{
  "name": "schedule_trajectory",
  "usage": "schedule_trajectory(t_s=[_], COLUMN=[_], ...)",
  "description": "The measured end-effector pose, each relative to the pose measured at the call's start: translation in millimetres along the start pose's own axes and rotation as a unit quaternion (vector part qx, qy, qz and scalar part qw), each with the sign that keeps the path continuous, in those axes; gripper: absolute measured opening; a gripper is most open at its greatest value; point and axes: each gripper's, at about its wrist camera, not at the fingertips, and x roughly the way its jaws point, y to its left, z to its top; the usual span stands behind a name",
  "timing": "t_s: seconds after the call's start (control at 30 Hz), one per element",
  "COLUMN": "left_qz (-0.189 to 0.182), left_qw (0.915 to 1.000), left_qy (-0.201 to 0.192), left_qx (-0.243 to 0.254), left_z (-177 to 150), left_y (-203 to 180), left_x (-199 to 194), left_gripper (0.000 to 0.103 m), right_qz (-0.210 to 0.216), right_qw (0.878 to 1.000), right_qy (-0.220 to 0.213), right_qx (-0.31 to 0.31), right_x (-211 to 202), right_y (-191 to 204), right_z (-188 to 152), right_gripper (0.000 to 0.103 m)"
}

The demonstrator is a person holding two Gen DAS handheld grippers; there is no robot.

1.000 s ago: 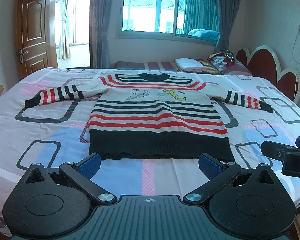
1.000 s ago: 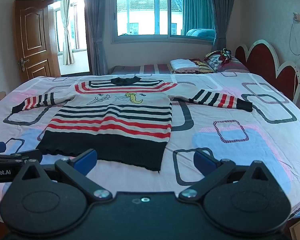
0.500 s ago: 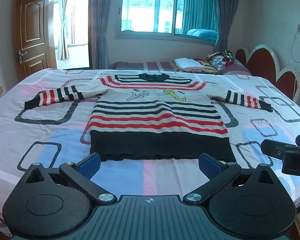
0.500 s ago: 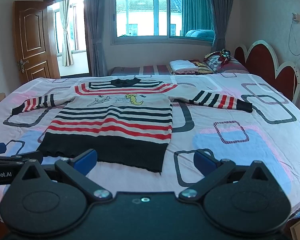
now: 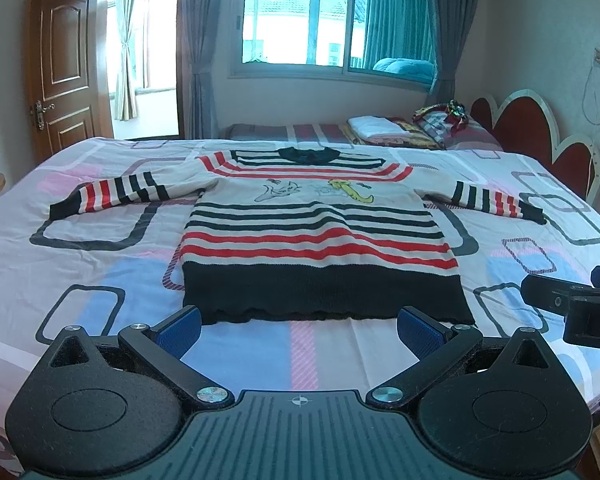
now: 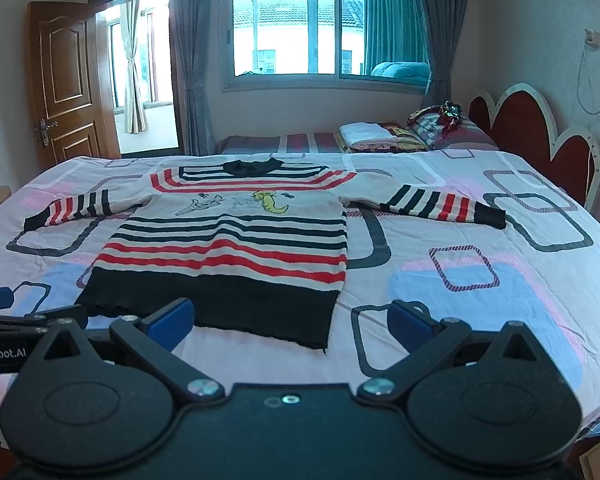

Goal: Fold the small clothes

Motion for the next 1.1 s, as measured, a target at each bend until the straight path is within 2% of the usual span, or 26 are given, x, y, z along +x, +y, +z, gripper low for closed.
schedule_trajectory(t_s=[1.1], left_qz=[0.001], left_qw=[1.0], left_qy=[0.002], left_qx=[-0.002], left_z=[1.6], left_y=[3.7], left_x=[-0.1], left_gripper=[0.103], right_qz=[0.002], right_qw=[1.0], right_qy=[0.001], right_qx=[-0.001], right_x=[-0.7], right_y=[4.7], right_z=[0.8], right_gripper=[0.102])
